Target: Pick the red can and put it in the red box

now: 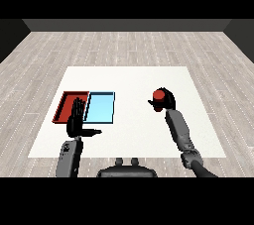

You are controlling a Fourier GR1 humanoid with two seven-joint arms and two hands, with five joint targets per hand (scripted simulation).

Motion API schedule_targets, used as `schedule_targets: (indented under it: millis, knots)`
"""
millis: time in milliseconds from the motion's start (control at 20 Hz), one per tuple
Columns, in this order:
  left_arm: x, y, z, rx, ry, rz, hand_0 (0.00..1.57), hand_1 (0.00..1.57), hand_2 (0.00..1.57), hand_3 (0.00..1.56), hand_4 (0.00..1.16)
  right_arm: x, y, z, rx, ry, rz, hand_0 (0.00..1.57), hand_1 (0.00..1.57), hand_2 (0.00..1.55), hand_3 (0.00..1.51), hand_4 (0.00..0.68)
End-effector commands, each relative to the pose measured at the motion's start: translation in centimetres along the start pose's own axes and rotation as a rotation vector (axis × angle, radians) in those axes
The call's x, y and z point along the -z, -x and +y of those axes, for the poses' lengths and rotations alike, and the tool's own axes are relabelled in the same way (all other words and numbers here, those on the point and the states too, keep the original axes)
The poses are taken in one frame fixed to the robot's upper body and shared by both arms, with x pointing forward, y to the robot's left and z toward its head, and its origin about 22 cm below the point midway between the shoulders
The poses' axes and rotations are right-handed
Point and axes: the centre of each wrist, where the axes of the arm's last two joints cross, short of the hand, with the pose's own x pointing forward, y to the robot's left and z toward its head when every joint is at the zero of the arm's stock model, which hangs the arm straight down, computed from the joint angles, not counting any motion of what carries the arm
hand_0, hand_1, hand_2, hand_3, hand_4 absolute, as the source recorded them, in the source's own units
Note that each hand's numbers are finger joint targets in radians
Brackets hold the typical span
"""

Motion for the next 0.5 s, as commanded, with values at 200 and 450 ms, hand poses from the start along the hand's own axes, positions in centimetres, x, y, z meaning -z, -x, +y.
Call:
schedule_targets:
  millis: [200,450]
  knots:
    - [3.1,-1.9,-3.0,-0.04,0.101,0.017,0.0,0.0,0.0,0.0,0.0,-0.1,-5.5,-2.2,0.056,-0.011,-0.202,1.51,1.51,1.46,1.4,0.643]
    - [2.3,-2.1,-5.9,-0.008,0.153,0.074,0.0,0.0,0.0,0.0,0.0,-2.8,-7.5,1.5,0.066,-0.005,-0.254,1.45,1.45,1.41,1.38,0.636]
